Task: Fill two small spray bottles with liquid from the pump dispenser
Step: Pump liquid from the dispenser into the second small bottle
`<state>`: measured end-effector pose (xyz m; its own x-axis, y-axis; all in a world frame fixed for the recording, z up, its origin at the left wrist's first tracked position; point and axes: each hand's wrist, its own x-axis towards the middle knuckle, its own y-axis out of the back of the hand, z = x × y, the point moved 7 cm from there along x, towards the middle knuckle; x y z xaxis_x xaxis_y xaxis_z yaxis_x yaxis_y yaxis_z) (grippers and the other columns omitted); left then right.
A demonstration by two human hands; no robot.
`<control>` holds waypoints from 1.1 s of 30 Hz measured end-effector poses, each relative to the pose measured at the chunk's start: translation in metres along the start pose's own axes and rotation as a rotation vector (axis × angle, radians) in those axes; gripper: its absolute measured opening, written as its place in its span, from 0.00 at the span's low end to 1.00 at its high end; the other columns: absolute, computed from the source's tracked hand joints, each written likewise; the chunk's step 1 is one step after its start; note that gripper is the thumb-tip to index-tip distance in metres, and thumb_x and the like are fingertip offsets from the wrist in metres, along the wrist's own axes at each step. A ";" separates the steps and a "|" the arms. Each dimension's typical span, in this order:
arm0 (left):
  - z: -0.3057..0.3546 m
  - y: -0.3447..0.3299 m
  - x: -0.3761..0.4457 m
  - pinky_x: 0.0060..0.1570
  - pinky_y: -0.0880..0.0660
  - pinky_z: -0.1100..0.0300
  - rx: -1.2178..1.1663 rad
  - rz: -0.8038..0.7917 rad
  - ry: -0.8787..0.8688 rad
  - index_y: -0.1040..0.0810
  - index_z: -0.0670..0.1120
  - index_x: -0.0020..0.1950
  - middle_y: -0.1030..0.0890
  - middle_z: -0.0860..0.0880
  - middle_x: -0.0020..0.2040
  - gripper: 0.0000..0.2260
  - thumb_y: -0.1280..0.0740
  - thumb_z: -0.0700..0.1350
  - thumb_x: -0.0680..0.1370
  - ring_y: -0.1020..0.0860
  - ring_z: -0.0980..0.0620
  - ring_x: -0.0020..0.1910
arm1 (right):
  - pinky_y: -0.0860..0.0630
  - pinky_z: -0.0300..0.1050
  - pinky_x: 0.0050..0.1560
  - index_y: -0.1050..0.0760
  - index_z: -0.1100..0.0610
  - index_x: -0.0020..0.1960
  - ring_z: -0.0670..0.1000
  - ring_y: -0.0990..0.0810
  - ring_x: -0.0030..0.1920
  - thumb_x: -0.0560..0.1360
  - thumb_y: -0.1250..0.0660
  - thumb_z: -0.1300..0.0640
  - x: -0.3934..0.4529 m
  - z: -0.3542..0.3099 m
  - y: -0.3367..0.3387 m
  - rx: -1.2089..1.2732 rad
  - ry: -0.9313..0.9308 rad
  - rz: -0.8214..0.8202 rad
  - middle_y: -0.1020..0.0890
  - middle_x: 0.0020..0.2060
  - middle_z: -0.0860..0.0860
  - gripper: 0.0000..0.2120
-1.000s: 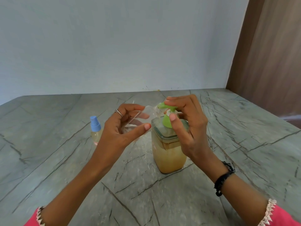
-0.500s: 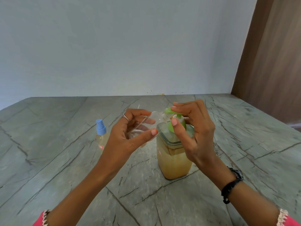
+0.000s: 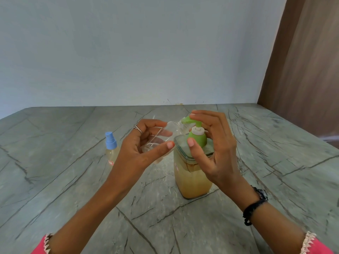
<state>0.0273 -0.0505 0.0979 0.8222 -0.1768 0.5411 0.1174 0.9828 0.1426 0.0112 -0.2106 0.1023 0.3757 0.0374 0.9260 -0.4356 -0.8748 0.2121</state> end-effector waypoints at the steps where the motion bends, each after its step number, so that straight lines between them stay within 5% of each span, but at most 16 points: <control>1: 0.000 0.000 0.000 0.39 0.24 0.69 0.000 0.002 0.000 0.25 0.56 0.51 0.18 0.58 0.47 0.17 0.29 0.54 0.63 0.19 0.58 0.45 | 0.22 0.42 0.46 0.28 0.56 0.59 0.44 0.25 0.55 0.75 0.38 0.51 0.000 0.000 0.000 -0.004 0.003 0.001 0.26 0.55 0.52 0.15; 7: -0.001 0.001 0.000 0.37 0.24 0.70 0.010 0.003 0.012 0.25 0.55 0.50 0.18 0.60 0.45 0.16 0.26 0.47 0.65 0.19 0.60 0.43 | 0.24 0.35 0.40 0.22 0.61 0.49 0.41 0.23 0.47 0.74 0.39 0.54 0.007 0.001 0.002 -0.024 -0.014 0.076 0.25 0.46 0.50 0.12; 11: -0.002 0.002 0.000 0.40 0.24 0.70 0.024 0.008 0.016 0.25 0.54 0.50 0.18 0.60 0.46 0.15 0.26 0.47 0.66 0.19 0.62 0.45 | 0.23 0.42 0.34 0.22 0.64 0.41 0.47 0.21 0.41 0.75 0.41 0.55 0.010 0.000 0.004 -0.093 -0.012 0.104 0.25 0.39 0.50 0.14; 28: 0.003 0.001 0.000 0.38 0.24 0.71 0.011 0.023 0.010 0.25 0.55 0.50 0.18 0.63 0.44 0.15 0.27 0.49 0.66 0.20 0.63 0.43 | 0.24 0.39 0.52 0.26 0.59 0.59 0.44 0.23 0.55 0.75 0.39 0.55 0.001 0.000 0.001 0.005 -0.008 0.013 0.24 0.55 0.48 0.15; 33: 0.003 0.001 -0.001 0.37 0.24 0.70 0.008 0.015 0.013 0.26 0.55 0.50 0.19 0.64 0.43 0.15 0.30 0.48 0.64 0.20 0.63 0.42 | 0.23 0.37 0.44 0.23 0.57 0.53 0.41 0.23 0.49 0.75 0.39 0.55 0.006 0.002 0.002 0.004 -0.030 0.052 0.24 0.49 0.48 0.11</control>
<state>0.0253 -0.0493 0.1001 0.8312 -0.1609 0.5321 0.1003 0.9849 0.1411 0.0138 -0.2132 0.1076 0.3770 -0.0229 0.9259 -0.4517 -0.8773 0.1622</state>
